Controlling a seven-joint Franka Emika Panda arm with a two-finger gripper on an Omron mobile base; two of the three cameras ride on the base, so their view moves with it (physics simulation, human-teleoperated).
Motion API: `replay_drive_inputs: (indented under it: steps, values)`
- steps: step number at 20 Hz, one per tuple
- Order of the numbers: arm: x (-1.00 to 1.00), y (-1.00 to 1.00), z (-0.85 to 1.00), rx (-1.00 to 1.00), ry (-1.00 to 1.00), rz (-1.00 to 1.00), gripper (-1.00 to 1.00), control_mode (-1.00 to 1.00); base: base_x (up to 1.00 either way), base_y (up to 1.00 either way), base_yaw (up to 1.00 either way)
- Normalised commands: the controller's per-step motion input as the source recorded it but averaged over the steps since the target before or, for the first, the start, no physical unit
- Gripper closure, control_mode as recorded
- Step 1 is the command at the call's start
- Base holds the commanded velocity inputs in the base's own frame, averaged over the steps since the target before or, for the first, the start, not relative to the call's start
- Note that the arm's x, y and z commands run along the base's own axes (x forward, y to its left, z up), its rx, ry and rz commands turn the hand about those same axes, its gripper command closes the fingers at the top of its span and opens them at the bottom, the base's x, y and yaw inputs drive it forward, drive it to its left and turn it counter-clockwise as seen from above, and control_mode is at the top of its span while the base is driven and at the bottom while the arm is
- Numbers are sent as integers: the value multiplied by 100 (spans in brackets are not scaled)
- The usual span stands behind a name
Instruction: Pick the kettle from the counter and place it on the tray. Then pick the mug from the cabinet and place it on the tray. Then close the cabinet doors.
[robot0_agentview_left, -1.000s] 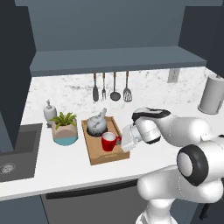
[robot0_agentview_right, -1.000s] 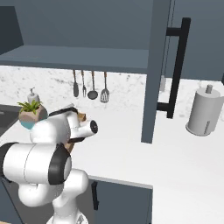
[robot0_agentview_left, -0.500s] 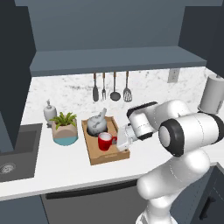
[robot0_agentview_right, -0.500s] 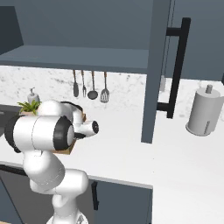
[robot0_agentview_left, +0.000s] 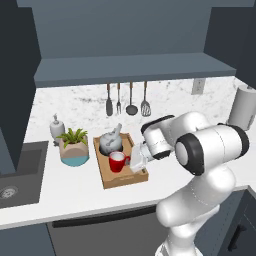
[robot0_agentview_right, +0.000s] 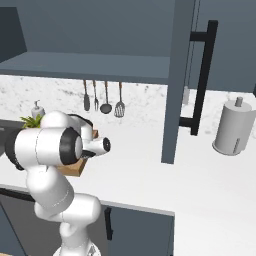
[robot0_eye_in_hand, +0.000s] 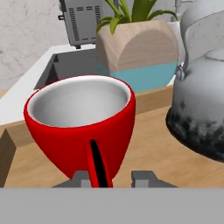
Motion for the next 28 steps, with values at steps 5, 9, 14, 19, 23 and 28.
replay_drive_inputs:
  steps: [5,9,14,19,23,28]
  values:
    - [0,0,-1,0,2,0,-100,-100,0,0,0]
    - [-11,0,0,0,0,11,-100,-100,0,0,0]
    - [-48,-8,9,0,0,12,-100,-100,0,0,0]
    - [-67,-32,67,-1,5,-4,-100,-100,0,0,0]
    - [-25,-17,100,0,33,-29,-100,-100,0,0,0]
    - [-22,-27,87,0,50,-48,-100,-100,0,0,0]
